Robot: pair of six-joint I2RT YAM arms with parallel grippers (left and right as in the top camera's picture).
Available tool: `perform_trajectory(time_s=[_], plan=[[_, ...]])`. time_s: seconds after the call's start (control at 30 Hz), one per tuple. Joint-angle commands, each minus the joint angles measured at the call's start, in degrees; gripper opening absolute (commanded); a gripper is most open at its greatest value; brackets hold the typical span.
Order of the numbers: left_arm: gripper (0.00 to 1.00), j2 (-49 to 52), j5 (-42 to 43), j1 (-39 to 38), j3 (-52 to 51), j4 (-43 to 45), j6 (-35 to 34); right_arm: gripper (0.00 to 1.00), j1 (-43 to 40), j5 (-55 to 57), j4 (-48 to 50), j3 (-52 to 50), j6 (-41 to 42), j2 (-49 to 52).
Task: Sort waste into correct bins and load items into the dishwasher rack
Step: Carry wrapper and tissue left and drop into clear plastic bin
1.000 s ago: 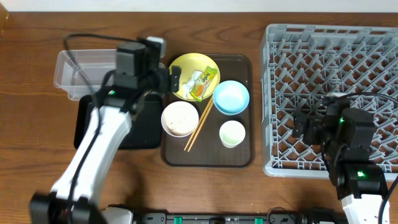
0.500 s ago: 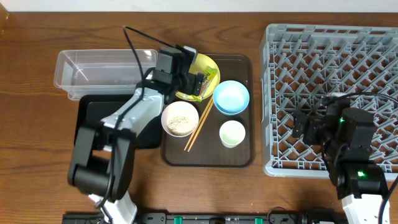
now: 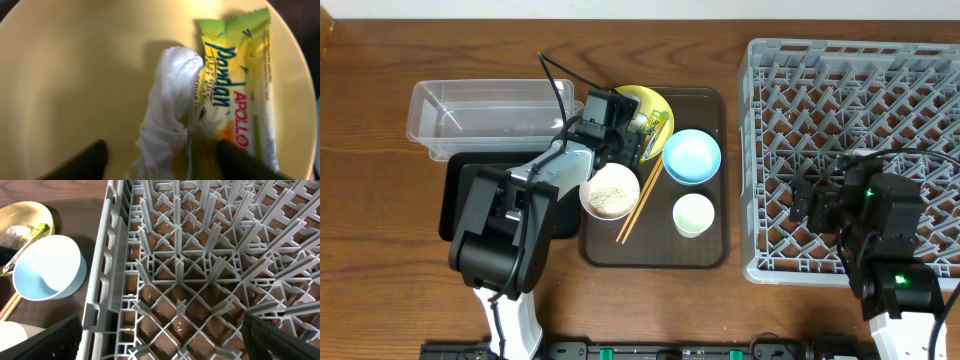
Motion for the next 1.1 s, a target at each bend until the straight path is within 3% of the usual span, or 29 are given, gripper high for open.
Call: perform_trajectory(time_s=[0.0,0.1,0.17,0.33,0.5,0.7,0.9,1.07], plan=[[0.44,1.16,-0.28,-0.15,0.59,-0.94,0.72,0.99,1.05,-0.42,-0.09,1.38,0.52,-0.07],[0.15,-0.79,-0.33,-0.13,0.59,-0.94,0.72,0.99,1.05,-0.42,-0.07,1.38,0.50,-0.04],[0.07,-3.06,-0.37,-0.13,0.61,-0.87,0.74,0.99,1.05,-0.42,-0.09,1.38,0.52,-0.04],[0.06,-10.67,-0.39,0.24,0.61,-2.49,0.66,0.99,1.05,-0.42,-0.09,1.38,0.50,-0.07],[0.06,-19.41,-0.66,2.58,0.59,-8.33,-5.35,0.99,1.05,-0.39,-0.09,1.38,0.50,-0.07],[0.06,-26.58,-9.35,9.97,0.59,-14.64,-20.48,0.99,1.05,-0.42,-0.09,1.38,0.50,-0.04],[0.06,-25.75,-9.42,18.01,0.44,-15.43,-42.36,0.99,1.05,-0.42,-0.09,1.38,0.50,-0.04],[0.07,-22.10,-9.49,20.83,0.44,-13.68,-49.11,0.99,1.05,-0.42,-0.09,1.38,0.50,-0.04]])
